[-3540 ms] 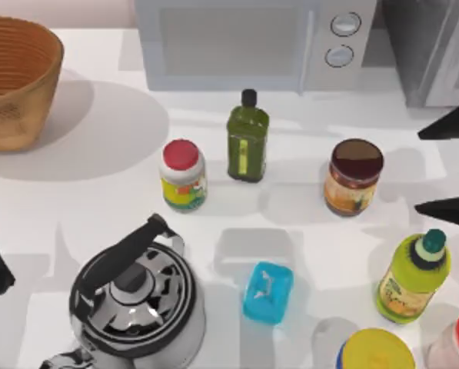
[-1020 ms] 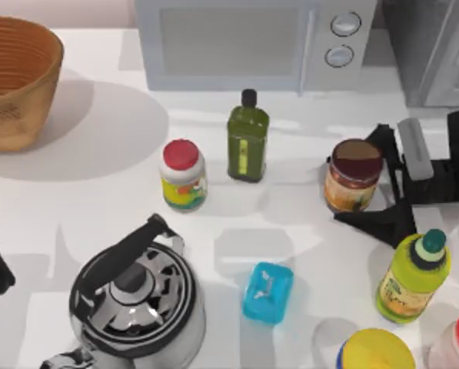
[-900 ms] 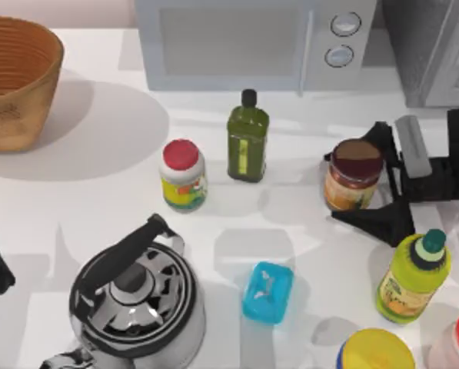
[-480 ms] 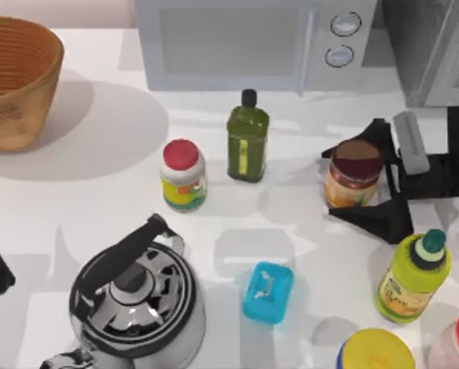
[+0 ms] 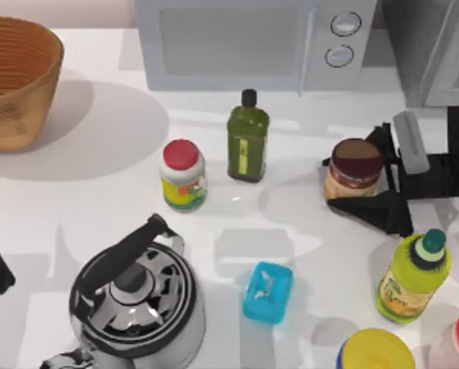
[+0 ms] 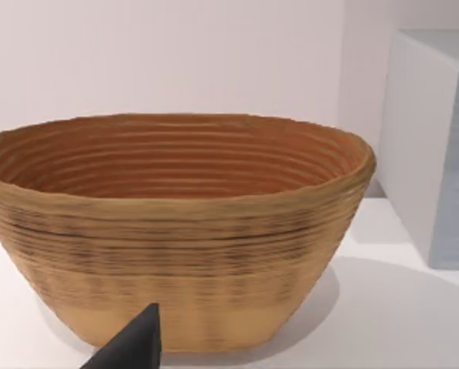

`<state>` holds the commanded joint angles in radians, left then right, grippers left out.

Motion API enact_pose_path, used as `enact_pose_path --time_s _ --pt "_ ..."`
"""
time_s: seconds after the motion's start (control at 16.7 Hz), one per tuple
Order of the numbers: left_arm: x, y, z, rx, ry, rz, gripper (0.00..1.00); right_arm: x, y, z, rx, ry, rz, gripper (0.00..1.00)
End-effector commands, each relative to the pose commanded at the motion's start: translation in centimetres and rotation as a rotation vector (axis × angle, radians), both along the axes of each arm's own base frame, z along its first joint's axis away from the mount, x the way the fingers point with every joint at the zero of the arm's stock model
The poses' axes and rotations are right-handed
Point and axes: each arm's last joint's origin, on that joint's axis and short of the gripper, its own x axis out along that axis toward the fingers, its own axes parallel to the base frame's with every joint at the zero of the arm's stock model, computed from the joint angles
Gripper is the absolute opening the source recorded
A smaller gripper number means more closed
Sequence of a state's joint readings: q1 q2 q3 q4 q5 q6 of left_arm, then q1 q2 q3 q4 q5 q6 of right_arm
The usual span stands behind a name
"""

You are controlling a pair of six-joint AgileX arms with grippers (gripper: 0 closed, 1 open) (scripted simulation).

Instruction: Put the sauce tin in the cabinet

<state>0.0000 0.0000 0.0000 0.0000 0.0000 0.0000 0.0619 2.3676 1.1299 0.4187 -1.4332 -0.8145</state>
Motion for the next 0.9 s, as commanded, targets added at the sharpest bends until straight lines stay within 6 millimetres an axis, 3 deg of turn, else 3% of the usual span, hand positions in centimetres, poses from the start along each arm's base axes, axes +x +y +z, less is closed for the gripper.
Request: enact_pose_path --time_s 0.36,0.9 --pt "0.00 0.00 0.00 0.000 0.000 0.000 1.00 0.00 0.00 0.00 0.000 0.000 0.000 0.02" --pt "0.00 0.00 0.00 0.000 0.000 0.000 1.00 0.00 -0.15 -0.05 0.000 0.003 -0.004 0.00"
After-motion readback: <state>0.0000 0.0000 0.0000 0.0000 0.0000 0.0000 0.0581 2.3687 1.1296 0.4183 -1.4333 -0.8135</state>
